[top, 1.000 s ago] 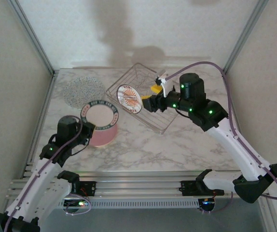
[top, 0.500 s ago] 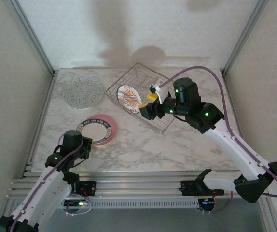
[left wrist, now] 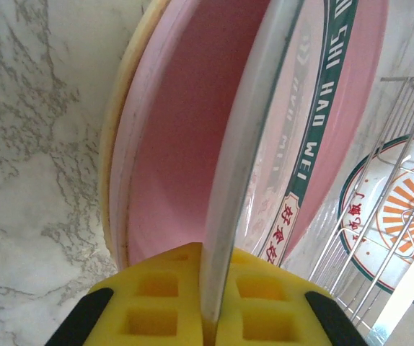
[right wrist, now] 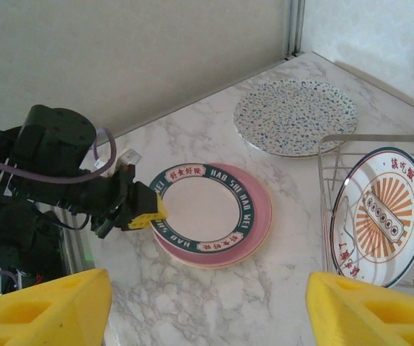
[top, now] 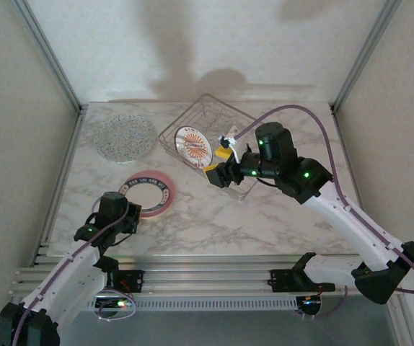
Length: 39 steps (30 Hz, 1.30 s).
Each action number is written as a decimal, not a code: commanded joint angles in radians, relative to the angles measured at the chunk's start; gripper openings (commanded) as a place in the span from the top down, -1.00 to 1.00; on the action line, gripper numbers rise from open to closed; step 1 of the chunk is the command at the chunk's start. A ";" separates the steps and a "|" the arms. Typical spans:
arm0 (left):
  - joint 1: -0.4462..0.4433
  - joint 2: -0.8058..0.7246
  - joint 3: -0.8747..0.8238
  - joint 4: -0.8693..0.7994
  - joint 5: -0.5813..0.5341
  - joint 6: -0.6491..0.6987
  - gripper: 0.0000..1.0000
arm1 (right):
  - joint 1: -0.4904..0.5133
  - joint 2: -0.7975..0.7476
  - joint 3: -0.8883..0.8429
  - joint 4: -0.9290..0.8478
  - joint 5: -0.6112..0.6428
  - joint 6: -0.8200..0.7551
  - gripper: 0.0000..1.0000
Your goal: Unload the plates from the dish rack
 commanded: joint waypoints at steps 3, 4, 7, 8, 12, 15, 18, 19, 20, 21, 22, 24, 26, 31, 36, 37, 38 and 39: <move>0.008 0.031 -0.021 0.081 0.043 0.008 1.00 | 0.008 0.026 0.015 0.035 -0.006 0.002 -0.45; 0.009 0.038 -0.022 0.086 0.046 0.008 1.00 | 0.008 0.030 0.016 0.036 -0.006 0.003 -0.45; 0.007 0.050 -0.022 0.090 0.047 0.011 0.98 | 0.009 0.038 0.019 0.042 -0.011 0.004 -0.45; 0.007 0.052 -0.023 0.089 0.045 0.010 0.95 | 0.009 0.039 0.018 0.043 -0.011 0.004 -0.45; 0.007 0.066 -0.018 0.083 0.047 0.016 0.82 | 0.011 0.042 0.018 0.039 -0.010 -0.003 -0.45; 0.006 0.076 -0.008 0.071 0.045 0.020 0.65 | 0.011 0.040 0.019 0.038 -0.004 -0.007 -0.46; 0.007 0.084 0.011 0.047 0.040 0.031 0.47 | 0.010 0.039 0.019 0.040 -0.002 -0.007 -0.46; 0.006 0.086 0.019 0.036 0.038 0.031 0.39 | 0.010 0.042 0.020 0.041 -0.001 -0.007 -0.46; 0.006 0.086 0.026 0.026 0.035 0.034 0.34 | 0.010 0.042 0.022 0.040 0.002 -0.007 -0.46; 0.007 0.085 0.034 0.012 0.031 0.039 0.29 | 0.010 0.043 0.021 0.041 0.003 -0.007 -0.46; 0.007 0.084 0.042 -0.001 0.027 0.041 0.23 | 0.010 0.043 0.022 0.041 0.006 -0.007 -0.46; 0.006 0.080 0.057 -0.026 0.022 0.045 0.15 | 0.011 0.043 0.025 0.042 0.008 -0.003 -0.46; 0.007 0.077 0.073 -0.047 0.020 0.045 0.12 | 0.009 0.045 0.026 0.043 0.016 0.001 -0.46; 0.007 0.069 0.110 -0.090 0.011 0.047 0.06 | 0.010 0.046 0.028 0.038 0.041 0.007 -0.46; 0.006 0.058 0.131 -0.119 0.007 0.041 0.05 | 0.011 0.056 0.029 0.044 0.048 0.016 -0.46; 0.006 0.054 0.133 -0.125 0.007 0.041 0.05 | 0.010 0.058 0.030 0.045 0.050 0.019 -0.46; 0.007 0.052 0.136 -0.131 0.007 0.037 0.05 | 0.010 0.062 0.031 0.047 0.053 0.022 -0.46; 0.008 0.049 0.138 -0.135 0.005 0.036 0.05 | 0.010 0.065 0.033 0.048 0.056 0.022 -0.46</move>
